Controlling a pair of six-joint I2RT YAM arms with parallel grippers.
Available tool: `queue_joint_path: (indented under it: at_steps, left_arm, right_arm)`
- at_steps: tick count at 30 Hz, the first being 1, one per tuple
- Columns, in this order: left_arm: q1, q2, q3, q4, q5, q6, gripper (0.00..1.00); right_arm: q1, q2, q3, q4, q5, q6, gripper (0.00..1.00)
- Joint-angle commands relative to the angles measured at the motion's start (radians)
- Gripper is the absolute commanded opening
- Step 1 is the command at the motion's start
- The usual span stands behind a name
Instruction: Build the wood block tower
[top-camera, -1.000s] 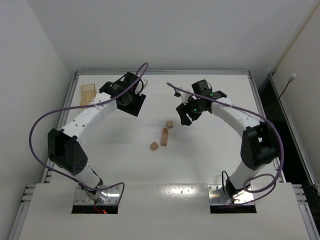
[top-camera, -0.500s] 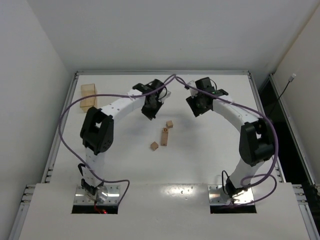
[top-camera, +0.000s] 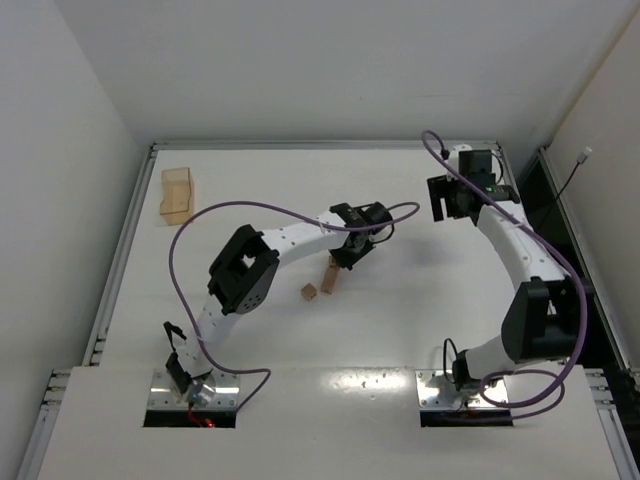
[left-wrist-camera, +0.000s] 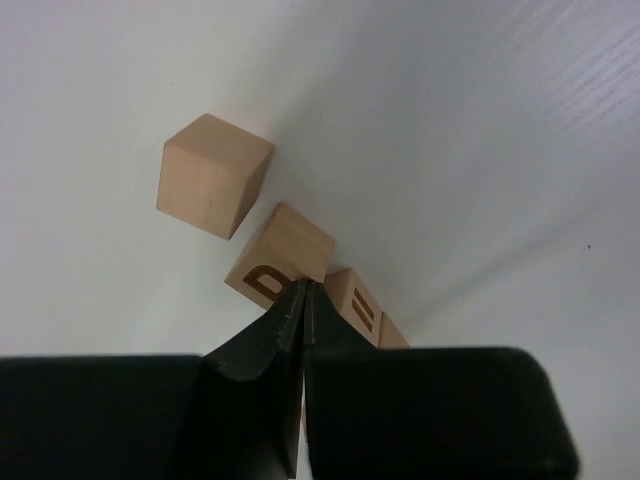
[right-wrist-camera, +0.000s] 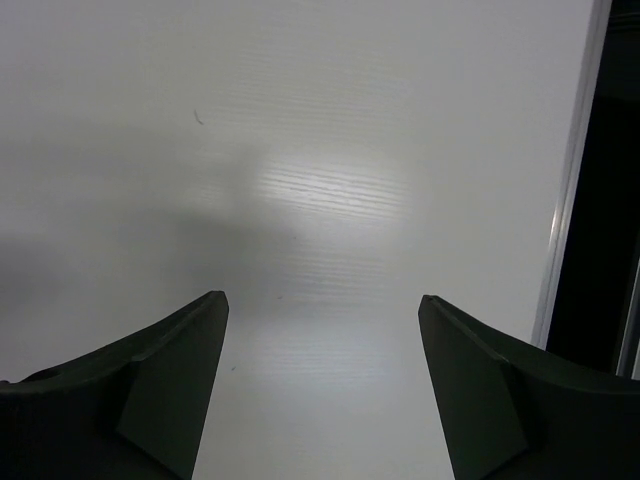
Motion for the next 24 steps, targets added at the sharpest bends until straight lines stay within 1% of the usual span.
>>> queue_joint_path:
  at_steps: [1,2,4,5,8,10,11,12,14,16,17,18,19,21,22,24]
  left_arm:
    - [0.0,0.046,0.016,0.006,0.0,-0.011,0.0]
    - [0.0,0.046,0.016,0.006,0.001,-0.011,0.0]
    - [0.0,-0.018,0.006,0.03,0.014,0.003,0.0]
    - [0.0,-0.039,0.019,0.03,0.092,0.014,0.0]
    - [-0.01,-0.094,0.044,-0.003,0.23,0.037,0.0]
    - [-0.05,-0.105,0.044,-0.017,0.272,0.037,0.0]
    - [-0.063,-0.122,0.044,-0.029,0.298,0.063,0.0]
    - [-0.063,-0.159,0.026,-0.029,0.414,0.077,0.0]
    - [-0.105,-0.188,0.0,-0.02,0.435,0.077,0.0]
    - [-0.115,-0.229,0.0,-0.002,0.343,0.063,0.0]
    - [-0.115,-0.243,-0.013,0.012,0.271,0.042,0.0]
    - [-0.115,-0.253,-0.013,0.041,0.053,-0.007,0.0]
    - [-0.115,-0.253,-0.022,0.055,-0.043,-0.024,0.0]
    - [-0.071,-0.253,-0.031,0.064,-0.178,-0.062,0.0]
    - [-0.06,-0.237,-0.031,0.075,-0.331,-0.072,0.0]
    - [-0.06,-0.178,-0.031,0.075,-0.496,-0.086,0.0]
  right_arm:
    - [-0.036,-0.06,-0.03,0.017,-0.048,0.023,0.74]
    - [-0.052,-0.072,-0.03,0.017,-0.048,0.023,0.74]
    - [-0.063,-0.072,-0.058,0.017,-0.073,0.023,0.74]
    - [-0.075,-0.072,-0.076,0.017,-0.082,0.023,0.74]
    - [-0.085,-0.082,-0.09,0.017,-0.119,0.023,0.74]
    - [-0.094,-0.082,-0.09,0.017,-0.128,0.023,0.74]
    - [-0.094,-0.072,-0.09,0.017,-0.128,0.032,0.74]
    - [-0.094,-0.063,-0.08,0.017,-0.139,0.033,0.74]
    - [-0.103,-0.063,-0.069,0.006,-0.139,0.033,0.74]
    - [-0.103,-0.063,-0.069,0.006,-0.148,0.033,0.74]
    - [-0.103,-0.063,-0.069,0.006,-0.148,0.033,0.74]
    - [-0.103,-0.063,-0.078,0.006,-0.157,0.033,0.74]
    - [-0.103,-0.072,-0.087,0.006,-0.157,0.033,0.74]
    - [-0.103,-0.072,-0.096,0.017,-0.157,0.033,0.74]
    - [-0.103,-0.072,-0.096,0.017,-0.157,0.033,0.74]
    - [-0.103,-0.072,-0.096,0.017,-0.147,0.033,0.74]
